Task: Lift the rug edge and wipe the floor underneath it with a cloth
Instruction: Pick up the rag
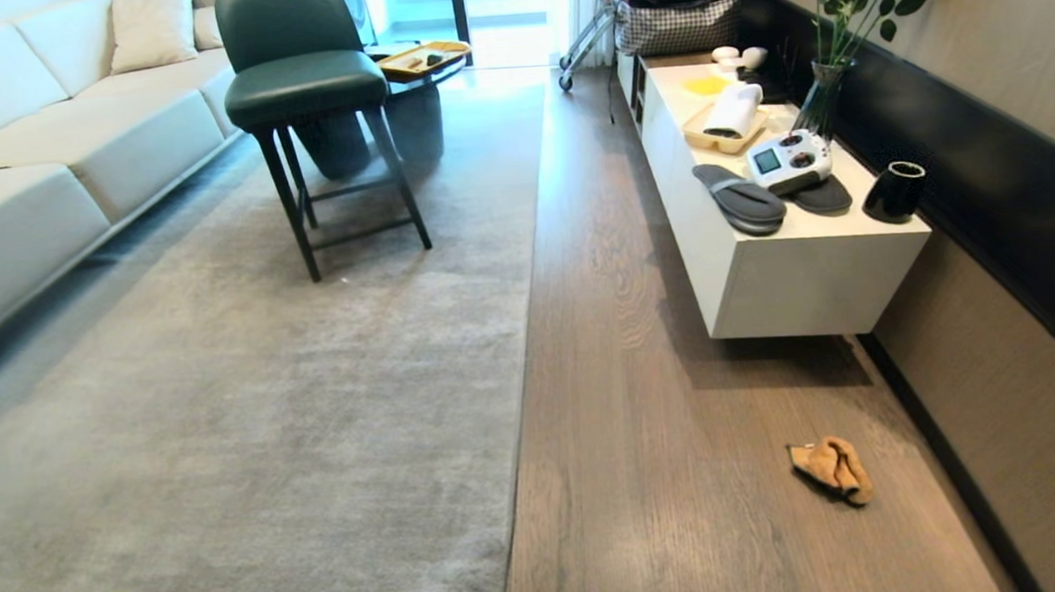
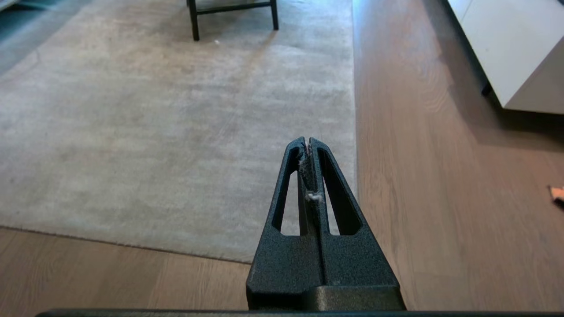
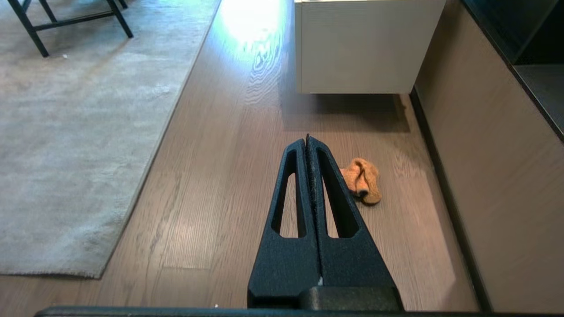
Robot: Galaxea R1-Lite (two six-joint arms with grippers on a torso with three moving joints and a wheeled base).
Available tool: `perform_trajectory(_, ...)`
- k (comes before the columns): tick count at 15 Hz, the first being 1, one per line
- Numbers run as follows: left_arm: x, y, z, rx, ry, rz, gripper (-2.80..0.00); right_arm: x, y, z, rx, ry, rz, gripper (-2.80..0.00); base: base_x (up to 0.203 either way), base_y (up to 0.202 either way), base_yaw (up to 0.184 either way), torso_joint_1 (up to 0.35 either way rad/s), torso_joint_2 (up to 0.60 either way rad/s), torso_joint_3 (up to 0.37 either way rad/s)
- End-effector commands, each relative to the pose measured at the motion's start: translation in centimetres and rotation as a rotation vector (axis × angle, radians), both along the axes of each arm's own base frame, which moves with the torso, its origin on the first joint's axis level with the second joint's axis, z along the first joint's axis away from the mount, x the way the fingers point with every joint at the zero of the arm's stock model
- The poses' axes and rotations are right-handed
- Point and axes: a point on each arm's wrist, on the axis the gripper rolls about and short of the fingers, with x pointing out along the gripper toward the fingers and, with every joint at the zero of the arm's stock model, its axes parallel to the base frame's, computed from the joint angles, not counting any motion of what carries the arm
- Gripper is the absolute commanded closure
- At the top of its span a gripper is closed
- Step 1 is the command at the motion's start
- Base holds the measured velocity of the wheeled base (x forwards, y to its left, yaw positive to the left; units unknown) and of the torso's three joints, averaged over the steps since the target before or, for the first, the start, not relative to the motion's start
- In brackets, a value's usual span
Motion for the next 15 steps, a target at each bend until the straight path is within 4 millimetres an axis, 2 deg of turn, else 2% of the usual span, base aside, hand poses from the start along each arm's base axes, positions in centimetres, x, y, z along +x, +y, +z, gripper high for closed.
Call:
perform_trajectory(1,0.0,0.0,0.02,-0.001,-0.002,0.0,0.0,0.01,0.0,0.0,0.0,0.001,0.0,0.0,0.0,0.0,0.0,0.027,0.06,0.051)
perform_trajectory(12,0.0,0.0,0.02,-0.002,-0.002,0.0,0.0,0.01,0.0,0.0,0.0,0.001,0.0,0.0,0.0,0.0,0.0,0.002,0.01,0.005)
perform_trajectory(15,0.0,0.0,0.02,-0.002,-0.002,0.0,0.0,0.01,0.0,0.0,0.0,0.001,0.0,0.0,0.0,0.0,0.0,0.002,0.0,-0.142)
